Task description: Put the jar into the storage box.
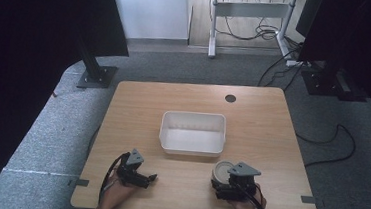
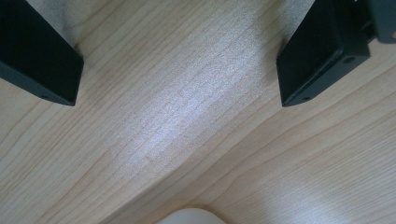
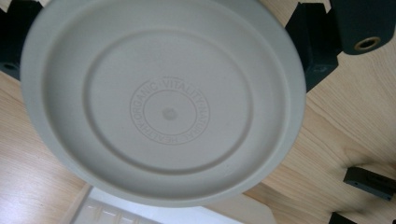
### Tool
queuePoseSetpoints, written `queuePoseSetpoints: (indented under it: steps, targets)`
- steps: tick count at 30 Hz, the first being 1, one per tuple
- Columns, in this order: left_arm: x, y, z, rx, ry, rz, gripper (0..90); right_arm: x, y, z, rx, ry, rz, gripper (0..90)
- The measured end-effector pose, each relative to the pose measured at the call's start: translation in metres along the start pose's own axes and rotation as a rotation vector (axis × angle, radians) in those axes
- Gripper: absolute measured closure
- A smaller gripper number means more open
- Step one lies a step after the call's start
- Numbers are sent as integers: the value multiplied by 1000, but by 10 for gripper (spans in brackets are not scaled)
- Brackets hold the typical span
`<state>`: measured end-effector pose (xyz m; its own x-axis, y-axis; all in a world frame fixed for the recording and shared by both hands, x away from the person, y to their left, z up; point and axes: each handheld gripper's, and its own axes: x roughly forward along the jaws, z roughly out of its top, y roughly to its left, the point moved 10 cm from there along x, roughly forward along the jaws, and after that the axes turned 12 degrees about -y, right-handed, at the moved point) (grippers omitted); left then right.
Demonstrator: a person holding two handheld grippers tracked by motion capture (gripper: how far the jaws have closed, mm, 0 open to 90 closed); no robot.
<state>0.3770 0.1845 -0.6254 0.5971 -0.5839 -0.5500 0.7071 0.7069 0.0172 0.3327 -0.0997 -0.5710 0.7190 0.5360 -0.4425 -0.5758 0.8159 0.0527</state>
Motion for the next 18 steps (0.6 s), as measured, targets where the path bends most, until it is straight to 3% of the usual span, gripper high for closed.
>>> queuePoseSetpoints:
  steps: [18]
  targets:
    - [0,0,0,0,0,0,3,19,8,15,-6,-8,23,94]
